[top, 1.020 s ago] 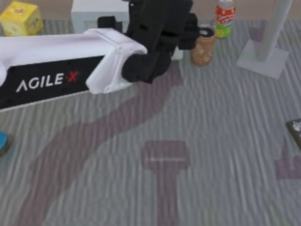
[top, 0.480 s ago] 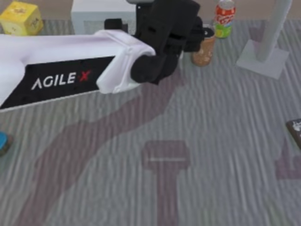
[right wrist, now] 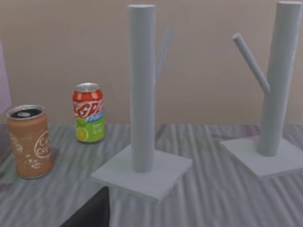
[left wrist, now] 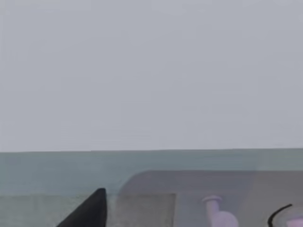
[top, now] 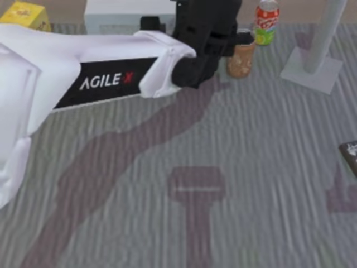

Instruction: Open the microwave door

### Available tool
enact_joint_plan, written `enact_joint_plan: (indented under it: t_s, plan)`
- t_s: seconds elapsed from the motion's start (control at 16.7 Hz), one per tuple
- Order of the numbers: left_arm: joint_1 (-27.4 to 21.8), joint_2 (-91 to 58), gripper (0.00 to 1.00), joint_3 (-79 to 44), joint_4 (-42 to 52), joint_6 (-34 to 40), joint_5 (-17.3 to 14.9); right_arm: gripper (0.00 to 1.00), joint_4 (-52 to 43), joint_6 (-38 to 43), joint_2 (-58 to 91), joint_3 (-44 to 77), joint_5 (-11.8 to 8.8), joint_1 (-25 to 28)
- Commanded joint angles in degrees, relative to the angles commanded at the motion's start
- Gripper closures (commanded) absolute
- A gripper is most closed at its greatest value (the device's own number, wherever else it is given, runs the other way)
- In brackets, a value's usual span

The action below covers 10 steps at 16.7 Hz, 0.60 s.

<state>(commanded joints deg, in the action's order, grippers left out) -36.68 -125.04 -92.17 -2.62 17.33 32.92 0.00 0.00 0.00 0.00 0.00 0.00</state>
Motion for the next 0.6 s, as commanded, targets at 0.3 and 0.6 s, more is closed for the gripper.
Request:
enact_joint_plan:
  t_s: [0.3,0.6]
  plan:
    - [0.05,-0.10,0.08,-0.10,-0.03,-0.03,-0.05,0.00,0.00,0.00,0.00,0.00,0.00,0.00]
    - [0.05,-0.10,0.45,-0.10,-0.03,-0.03,-0.05,0.00,0.00,0.00,0.00,0.00,0.00,0.00]
